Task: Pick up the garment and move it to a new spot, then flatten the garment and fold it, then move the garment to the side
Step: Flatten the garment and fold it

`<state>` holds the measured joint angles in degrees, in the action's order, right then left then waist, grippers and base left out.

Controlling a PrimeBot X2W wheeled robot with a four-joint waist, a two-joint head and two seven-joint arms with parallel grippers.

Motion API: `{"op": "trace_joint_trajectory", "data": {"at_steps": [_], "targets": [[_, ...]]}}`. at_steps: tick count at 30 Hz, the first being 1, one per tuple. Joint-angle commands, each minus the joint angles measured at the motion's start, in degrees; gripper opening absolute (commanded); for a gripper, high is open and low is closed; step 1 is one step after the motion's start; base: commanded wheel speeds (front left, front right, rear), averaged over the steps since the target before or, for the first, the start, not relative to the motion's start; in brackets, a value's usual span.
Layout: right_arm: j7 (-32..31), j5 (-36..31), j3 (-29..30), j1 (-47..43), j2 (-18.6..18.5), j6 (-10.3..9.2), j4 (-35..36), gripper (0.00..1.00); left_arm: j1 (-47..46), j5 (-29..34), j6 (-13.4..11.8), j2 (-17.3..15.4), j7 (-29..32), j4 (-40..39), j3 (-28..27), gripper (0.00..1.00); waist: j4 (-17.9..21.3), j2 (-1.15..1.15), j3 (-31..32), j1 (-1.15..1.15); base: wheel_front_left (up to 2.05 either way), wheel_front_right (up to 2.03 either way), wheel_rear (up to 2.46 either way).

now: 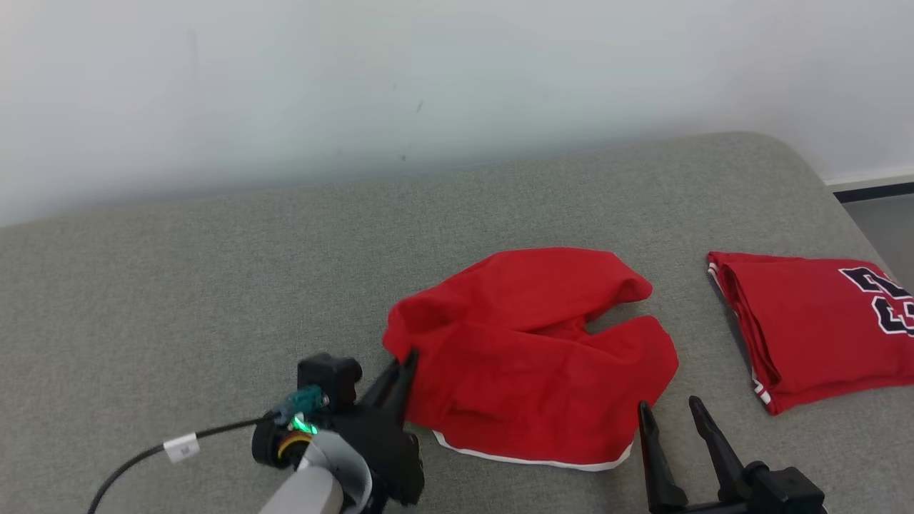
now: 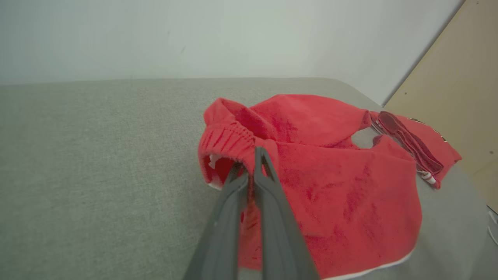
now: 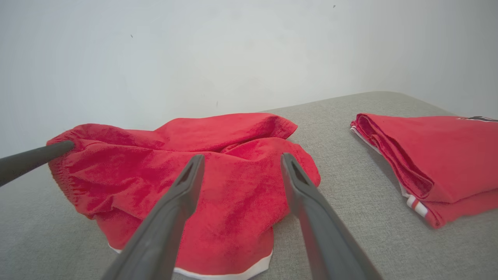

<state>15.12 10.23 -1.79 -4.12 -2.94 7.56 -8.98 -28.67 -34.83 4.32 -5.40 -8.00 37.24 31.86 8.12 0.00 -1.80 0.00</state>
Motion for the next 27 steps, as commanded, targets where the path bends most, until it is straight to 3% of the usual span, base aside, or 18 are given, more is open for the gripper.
{"op": "trace_joint_trajectory", "data": {"at_steps": [1, 4, 9, 16, 17, 18, 19, 20, 27], "targets": [[0.02, -0.3, 0.3, -0.67, 0.13, -0.12, 0.18, 1.0, 3.16, -1.06, 0.61, -0.88, 1.71, -2.58, 0.54, 0.0, -0.18, 0.0, 0.13, 0.0, 0.0, 0.0, 0.0], [0.02, -0.45, 0.68, -1.08, 0.14, -0.12, 0.3, 1.0, 8.96, -2.92, 0.84, -3.54, 6.92, -9.7, 1.9, 0.0, -0.74, 0.0, 0.3, 0.0, 0.0, 0.0, 0.0], [0.02, -0.67, 0.53, -1.54, 0.13, -0.12, 0.14, 1.0, 17.4, -4.52, -1.51, -8.94, 16.37, -20.93, 3.53, 0.0, -1.53, 0.0, 0.78, 0.0, 0.0, 0.0, 0.0], [0.02, -0.93, -0.03, -1.05, 0.13, -0.12, -0.3, 1.0, 23.92, -4.08, -4.46, -14.22, 25.15, -29.43, 6.56, 0.0, -1.64, 0.0, 1.32, 0.0, 0.0, 0.0, 0.0], [0.02, -1.0, -0.07, -0.98, 0.13, -0.12, -0.34, 1.0, 24.56, -3.79, -4.83, -14.41, 25.54, -29.93, 6.94, 0.07, -1.57, 0.0, 1.41, 0.0, 0.0, 0.0, 0.0], [0.02, -1.05, -0.09, -0.98, 0.13, -0.12, -0.37, 1.0, 25.04, -3.74, -5.32, -14.51, 25.97, -30.3, 7.12, 0.68, -1.47, 0.0, 1.5, 0.0, 0.0, 0.0, 0.0], [0.02, -1.05, -0.09, -0.98, 0.13, -0.12, -0.37, 1.0, 25.04, -3.74, -5.32, -14.51, 25.97, -30.3, 7.12, 0.68, -1.47, 0.0, 1.5, 0.0, 0.0, 0.0, 0.0], [0.02, -1.13, -0.02, -1.04, 0.13, -0.12, -0.44, 1.0, 25.57, -4.1, -5.64, -14.5, 26.47, -30.56, 7.23, 1.0, -1.35, 0.0, 1.57, 0.0, 0.0, 0.0, 0.0], [0.02, -1.43, 0.46, -1.62, 0.13, -0.12, -0.4, 1.0, 29.36, -12.78, -8.5, -13.76, 30.6, -35.19, 3.03, 1.0, -0.84, 0.0, 2.01, 0.0, 0.0, 0.0, 0.0]]}}
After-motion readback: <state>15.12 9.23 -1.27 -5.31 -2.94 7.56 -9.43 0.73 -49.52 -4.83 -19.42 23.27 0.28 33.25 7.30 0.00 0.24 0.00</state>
